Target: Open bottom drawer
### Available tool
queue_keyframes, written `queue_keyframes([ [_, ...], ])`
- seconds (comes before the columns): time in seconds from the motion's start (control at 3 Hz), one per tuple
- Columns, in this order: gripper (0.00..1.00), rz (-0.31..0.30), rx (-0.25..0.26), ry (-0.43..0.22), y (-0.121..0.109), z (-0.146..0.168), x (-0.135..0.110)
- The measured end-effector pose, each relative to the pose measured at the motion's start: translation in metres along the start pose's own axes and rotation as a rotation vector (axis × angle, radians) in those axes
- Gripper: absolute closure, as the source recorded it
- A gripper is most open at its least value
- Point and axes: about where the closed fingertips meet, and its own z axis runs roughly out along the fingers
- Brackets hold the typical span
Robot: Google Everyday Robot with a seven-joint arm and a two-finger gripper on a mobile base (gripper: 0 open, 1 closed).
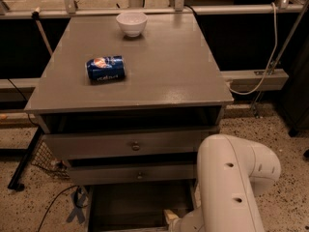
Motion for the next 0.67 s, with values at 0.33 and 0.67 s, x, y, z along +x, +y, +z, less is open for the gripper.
queue_keyframes([
  [0.33,0.0,-0.002,0.011,-0.012,-0.011,-0.011,0.008],
  [0.67,0.0,0.009,0.028,-0.024,-0.027,-0.031,0.026],
])
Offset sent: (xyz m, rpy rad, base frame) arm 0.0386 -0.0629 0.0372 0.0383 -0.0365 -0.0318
